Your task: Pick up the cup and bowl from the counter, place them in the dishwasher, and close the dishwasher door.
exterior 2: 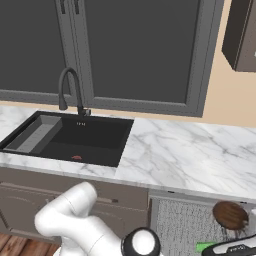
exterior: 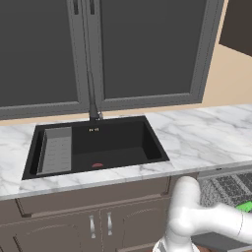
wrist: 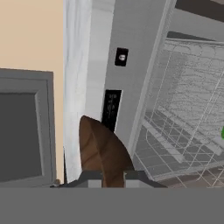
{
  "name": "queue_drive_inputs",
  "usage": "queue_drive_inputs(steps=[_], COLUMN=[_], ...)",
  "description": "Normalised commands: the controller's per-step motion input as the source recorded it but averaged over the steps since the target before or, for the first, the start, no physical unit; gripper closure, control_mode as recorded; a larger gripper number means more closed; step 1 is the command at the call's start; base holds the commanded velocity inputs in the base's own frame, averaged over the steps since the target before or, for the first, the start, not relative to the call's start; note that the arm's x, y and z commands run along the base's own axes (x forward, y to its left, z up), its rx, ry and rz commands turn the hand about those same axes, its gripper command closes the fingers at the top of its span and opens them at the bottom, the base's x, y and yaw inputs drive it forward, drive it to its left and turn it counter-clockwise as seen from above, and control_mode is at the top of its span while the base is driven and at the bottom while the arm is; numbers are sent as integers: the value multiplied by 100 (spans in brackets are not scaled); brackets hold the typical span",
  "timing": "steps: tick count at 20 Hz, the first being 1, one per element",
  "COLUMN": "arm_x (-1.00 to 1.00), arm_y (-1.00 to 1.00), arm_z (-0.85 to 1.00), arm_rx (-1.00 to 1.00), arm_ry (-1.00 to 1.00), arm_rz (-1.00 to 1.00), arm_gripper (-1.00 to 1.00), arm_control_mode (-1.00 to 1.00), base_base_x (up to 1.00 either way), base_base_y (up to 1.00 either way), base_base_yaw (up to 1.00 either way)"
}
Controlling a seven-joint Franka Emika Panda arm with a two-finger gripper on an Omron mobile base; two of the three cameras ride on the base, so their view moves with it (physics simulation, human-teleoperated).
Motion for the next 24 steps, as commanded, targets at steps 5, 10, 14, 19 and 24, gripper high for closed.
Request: queue_drive_inputs(steps=[5, 10, 14, 19, 24], arm_x=[-16, -1, 1, 19, 33], arm_y=[1, 0, 0, 0, 0], arm_z=[-53, -63, -55, -64, -67], arm_rx=[0, 0, 0, -2, -4], arm_ry=[0, 0, 0, 2, 3], arm_rz=[9, 7, 4, 3, 0], arm_gripper=[100, 100, 100, 100, 100], arm_control_mode=[-100, -100, -100, -100, -100], base_base_x=[0, 0, 0, 0, 0], base_base_y=[0, 0, 0, 0, 0], base_base_yaw=[0, 0, 0, 0, 0])
